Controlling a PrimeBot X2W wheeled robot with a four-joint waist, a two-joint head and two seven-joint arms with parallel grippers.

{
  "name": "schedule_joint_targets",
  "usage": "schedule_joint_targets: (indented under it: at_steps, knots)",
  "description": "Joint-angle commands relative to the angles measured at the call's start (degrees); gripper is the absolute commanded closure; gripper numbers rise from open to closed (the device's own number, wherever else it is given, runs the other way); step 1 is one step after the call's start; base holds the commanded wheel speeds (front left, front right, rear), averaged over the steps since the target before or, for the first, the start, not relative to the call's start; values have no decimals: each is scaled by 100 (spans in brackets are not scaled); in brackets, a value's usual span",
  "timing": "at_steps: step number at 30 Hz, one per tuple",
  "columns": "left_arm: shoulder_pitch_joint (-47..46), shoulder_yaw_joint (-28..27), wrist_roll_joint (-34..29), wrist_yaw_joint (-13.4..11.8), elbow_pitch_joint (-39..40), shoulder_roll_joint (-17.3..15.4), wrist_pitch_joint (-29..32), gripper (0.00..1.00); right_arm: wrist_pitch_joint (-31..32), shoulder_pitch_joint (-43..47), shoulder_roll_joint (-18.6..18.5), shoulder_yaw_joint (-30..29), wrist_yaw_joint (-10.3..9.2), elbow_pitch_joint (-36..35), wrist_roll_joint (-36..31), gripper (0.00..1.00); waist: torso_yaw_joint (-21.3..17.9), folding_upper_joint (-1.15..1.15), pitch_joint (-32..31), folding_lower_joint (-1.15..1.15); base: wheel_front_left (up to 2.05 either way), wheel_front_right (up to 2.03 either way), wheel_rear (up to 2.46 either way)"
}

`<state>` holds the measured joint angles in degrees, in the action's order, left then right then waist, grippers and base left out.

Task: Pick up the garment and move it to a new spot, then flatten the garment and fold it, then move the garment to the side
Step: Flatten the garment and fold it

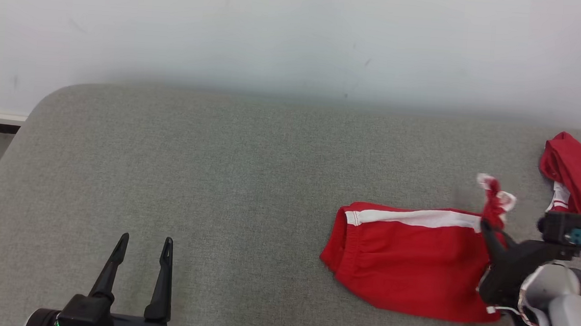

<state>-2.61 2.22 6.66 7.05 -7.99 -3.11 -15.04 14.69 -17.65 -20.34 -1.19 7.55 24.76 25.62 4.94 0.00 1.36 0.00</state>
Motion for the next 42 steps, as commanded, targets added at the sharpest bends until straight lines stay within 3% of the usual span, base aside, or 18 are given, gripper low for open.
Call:
schedule_joint_targets:
  at_steps: [1, 12, 23, 24, 25, 26, 32, 42]
  knots:
    - [15, 11, 23, -14, -12, 14, -18, 0, 19, 31, 55, 43, -17, -59, 53, 100, -3, 0, -1, 0, 0, 0, 0]
    - [-145, 222, 72, -4, -83, 20, -18, 0, 275, -62, 819, 1071, -17, -712, 296, 100, 303, 0, 120, 0, 0, 0, 0]
    - [-266, 305, 154, -40, -166, 25, -18, 0, 22, -213, 1226, 1399, -17, -64, 184, 100, 466, 0, 261, 0, 0, 0, 0]
    - [-269, 307, 159, -45, -171, 25, -18, 0, -65, -249, 1213, 1430, -17, -43, 135, 96, 460, 0, 261, 0, 0, 0, 0]
    - [-273, 306, 162, -40, -173, 26, -18, 0, -143, -284, 1193, 1463, -17, -25, 111, 65, 456, 0, 260, 0, 0, 0, 0]
    - [-273, 307, 163, -47, -176, 26, -18, 0, -184, -293, 1182, 1498, -17, -1, 132, 2, 448, 0, 256, 0, 0, 0, 0]
    - [-222, 288, 167, -62, -177, 26, -18, 0, -750, -358, 894, 1434, -17, -302, 145, 0, 372, 0, 181, 0, 0, 0, 0]
    - [-35, 181, 112, -87, -81, 25, -18, 0, -1450, 133, 581, 397, -17, -1071, 105, 0, 191, 0, 73, 0, 0, 0, 0]
